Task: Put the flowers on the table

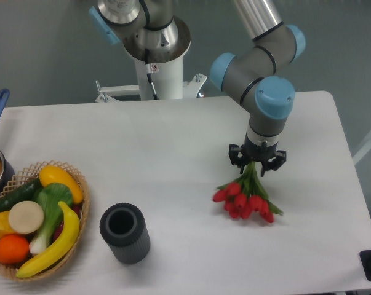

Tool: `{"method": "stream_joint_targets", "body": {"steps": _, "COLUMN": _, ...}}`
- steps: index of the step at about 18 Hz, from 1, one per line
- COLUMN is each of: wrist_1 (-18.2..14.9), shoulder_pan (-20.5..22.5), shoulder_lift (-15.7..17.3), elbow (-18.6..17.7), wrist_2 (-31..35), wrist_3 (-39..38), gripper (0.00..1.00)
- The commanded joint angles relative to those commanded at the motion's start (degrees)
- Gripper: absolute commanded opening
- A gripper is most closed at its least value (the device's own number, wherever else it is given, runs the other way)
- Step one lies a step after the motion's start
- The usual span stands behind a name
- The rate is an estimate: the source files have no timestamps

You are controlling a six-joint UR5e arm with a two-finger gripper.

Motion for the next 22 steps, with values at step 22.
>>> {"method": "stream_joint_targets", "body": {"steps": 22, "wrist_1": 0.0, "shoulder_pan": 10.4, "shoulder_lift": 5.0, "elbow": 1.8, "wrist_2": -3.5, "wrist_3": 39.6, "gripper": 1.0}}
